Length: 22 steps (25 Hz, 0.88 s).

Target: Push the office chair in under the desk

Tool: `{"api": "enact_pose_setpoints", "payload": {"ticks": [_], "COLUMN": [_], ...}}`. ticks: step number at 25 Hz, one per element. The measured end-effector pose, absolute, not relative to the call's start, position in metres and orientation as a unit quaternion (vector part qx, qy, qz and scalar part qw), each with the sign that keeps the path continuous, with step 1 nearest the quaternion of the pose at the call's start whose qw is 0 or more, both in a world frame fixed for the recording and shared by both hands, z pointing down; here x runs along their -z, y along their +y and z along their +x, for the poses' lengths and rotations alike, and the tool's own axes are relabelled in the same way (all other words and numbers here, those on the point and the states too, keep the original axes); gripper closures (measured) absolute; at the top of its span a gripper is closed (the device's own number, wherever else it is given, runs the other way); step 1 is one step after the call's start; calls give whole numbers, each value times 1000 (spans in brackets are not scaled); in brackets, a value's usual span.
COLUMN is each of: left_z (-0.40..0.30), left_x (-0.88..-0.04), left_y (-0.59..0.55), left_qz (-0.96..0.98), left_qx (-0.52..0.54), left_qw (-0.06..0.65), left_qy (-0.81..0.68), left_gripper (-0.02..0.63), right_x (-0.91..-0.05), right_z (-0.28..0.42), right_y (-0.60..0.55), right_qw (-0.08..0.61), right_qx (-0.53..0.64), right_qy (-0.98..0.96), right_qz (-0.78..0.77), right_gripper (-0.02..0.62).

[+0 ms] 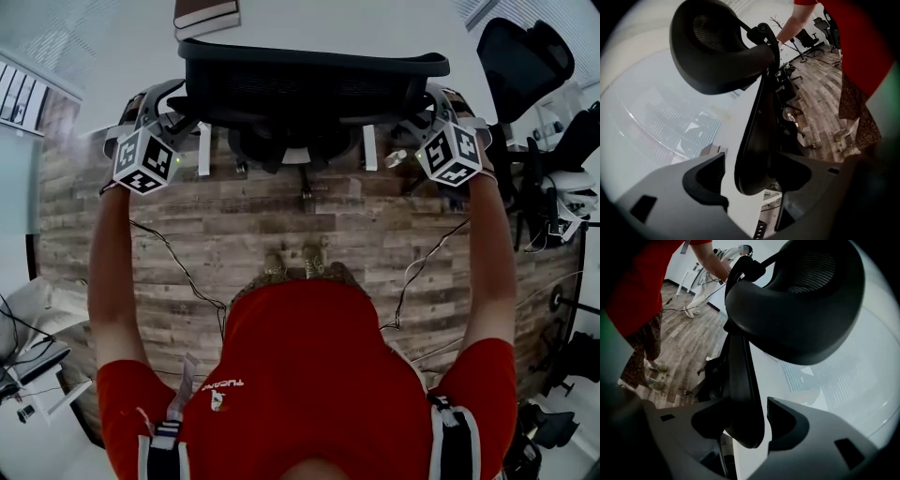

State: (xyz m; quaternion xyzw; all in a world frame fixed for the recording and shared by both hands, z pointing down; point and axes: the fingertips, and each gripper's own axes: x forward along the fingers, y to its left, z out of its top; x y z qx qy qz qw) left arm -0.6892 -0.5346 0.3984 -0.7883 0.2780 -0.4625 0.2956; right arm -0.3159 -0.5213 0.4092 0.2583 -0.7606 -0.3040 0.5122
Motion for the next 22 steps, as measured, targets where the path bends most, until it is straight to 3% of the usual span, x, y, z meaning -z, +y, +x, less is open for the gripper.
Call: {"api": "enact_pose_setpoints", "payload": {"ticks": [7,14,22], "left_z": [-698,-678,-637], "left_x": [-354,-312,-279], "left_y": [-493,-437,-389], "left_qz": [-819,-871,-902], "left_qx": [363,193,4], "left_qw": [275,183,125], "left_qy": [349,412,413], "left_gripper": [305,308,493], "right_x": [-370,-327,-301], "right_z": [-300,-321,-388], "right_y": [-486,-427,-373], "right_qw": [447,269,64], "right_qx": [272,193,121], "right_qy": [-783,-842,-894], "right_qz": [336,425,426], "right_gripper": [350,372,487]}}
